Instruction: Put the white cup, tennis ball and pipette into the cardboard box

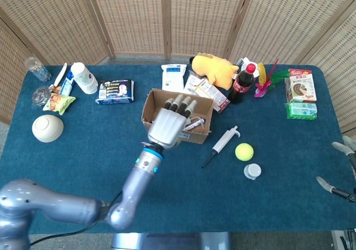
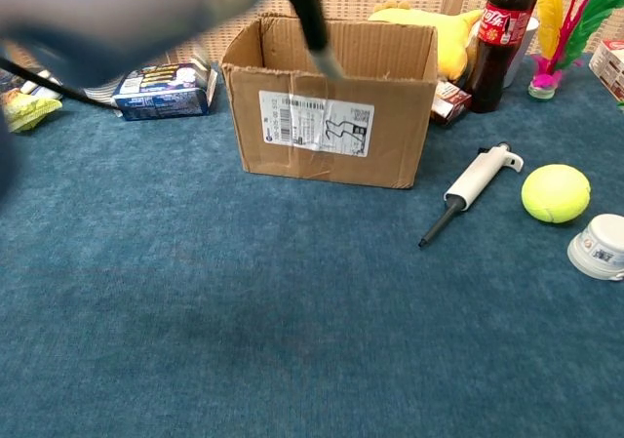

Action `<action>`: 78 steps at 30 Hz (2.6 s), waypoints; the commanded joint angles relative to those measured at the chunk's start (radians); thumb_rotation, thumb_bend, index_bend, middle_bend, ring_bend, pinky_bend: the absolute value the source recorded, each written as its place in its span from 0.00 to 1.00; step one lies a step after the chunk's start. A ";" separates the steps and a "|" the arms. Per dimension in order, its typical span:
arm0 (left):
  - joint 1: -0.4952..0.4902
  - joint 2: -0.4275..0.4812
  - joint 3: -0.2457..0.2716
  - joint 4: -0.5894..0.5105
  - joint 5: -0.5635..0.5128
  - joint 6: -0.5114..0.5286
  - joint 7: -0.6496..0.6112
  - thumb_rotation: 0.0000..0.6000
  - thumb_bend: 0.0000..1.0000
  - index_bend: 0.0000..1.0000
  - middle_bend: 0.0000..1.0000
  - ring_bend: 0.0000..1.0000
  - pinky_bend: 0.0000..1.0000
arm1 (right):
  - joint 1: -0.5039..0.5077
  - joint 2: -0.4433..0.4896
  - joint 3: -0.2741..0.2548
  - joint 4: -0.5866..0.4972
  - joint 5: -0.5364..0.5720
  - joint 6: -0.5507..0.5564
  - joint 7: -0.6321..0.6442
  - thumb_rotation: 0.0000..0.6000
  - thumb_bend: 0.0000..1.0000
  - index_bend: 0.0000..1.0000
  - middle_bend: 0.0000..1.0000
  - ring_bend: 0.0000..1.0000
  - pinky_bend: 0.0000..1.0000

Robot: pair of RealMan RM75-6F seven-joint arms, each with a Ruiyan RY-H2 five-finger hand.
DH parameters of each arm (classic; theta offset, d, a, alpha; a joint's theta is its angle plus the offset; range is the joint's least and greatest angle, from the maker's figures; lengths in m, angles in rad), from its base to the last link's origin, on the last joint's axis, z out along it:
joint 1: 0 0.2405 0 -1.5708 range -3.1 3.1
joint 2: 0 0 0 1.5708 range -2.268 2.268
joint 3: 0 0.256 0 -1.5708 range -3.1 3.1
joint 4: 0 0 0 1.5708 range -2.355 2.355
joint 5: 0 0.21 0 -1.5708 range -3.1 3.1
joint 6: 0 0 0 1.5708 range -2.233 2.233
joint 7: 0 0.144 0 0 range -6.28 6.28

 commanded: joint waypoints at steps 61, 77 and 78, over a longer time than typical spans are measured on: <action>0.945 0.818 0.450 -0.008 0.813 0.230 -1.304 1.00 0.04 0.00 0.00 0.00 0.04 | 0.259 -0.147 -0.163 0.090 -0.221 -0.413 -0.498 1.00 0.00 0.21 0.13 0.09 0.20; 0.958 0.814 0.427 -0.004 0.819 0.208 -1.304 1.00 0.04 0.00 0.00 0.00 0.05 | 0.317 -0.209 -0.125 0.129 -0.103 -0.491 -0.472 1.00 0.04 0.18 0.16 0.15 0.23; 0.959 0.813 0.427 -0.004 0.820 0.207 -1.303 1.00 0.04 0.00 0.00 0.00 0.05 | 0.321 -0.213 -0.123 0.127 -0.094 -0.498 -0.473 1.00 0.04 0.18 0.17 0.16 0.23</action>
